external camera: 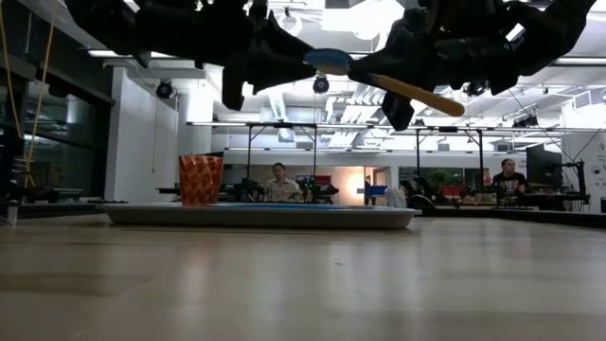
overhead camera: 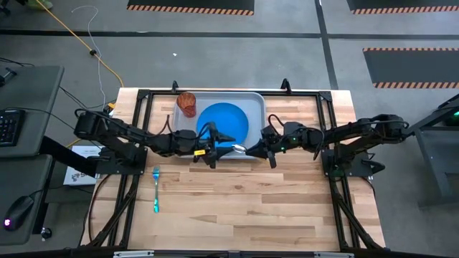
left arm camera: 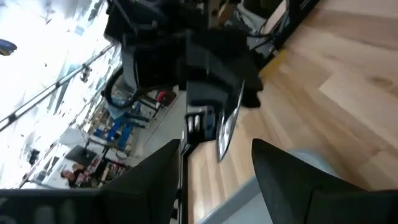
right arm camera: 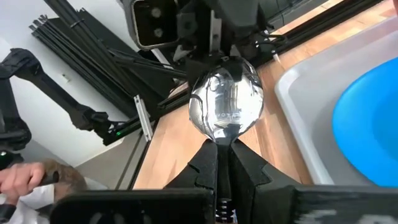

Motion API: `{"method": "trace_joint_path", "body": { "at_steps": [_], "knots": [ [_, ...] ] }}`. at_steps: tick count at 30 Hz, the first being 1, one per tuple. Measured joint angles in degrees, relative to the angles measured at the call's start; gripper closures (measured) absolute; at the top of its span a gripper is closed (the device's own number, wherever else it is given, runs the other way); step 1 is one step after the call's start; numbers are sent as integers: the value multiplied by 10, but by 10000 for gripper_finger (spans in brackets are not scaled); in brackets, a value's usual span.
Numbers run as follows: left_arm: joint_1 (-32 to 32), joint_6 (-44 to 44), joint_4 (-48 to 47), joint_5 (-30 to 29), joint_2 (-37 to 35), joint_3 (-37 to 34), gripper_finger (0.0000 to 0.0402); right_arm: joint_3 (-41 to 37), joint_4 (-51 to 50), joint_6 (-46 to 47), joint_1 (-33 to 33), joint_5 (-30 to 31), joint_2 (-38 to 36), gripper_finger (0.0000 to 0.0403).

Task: Pick and place plate/cup/fork/spoon on tray
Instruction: Put the yellow spoon on the gray serving tray to the right of the blue plate

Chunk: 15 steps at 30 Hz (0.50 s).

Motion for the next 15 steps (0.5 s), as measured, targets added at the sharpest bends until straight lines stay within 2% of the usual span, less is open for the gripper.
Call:
{"method": "trace_joint_path", "body": {
  "at_steps": [8,15],
  "knots": [
    [0,12,10,6,51,35,213,0,-7,0,0,0,0,398],
    [-6,31,9,-48,60,46,223,0,-25,-3,0,0,0,398]
  ]
}}
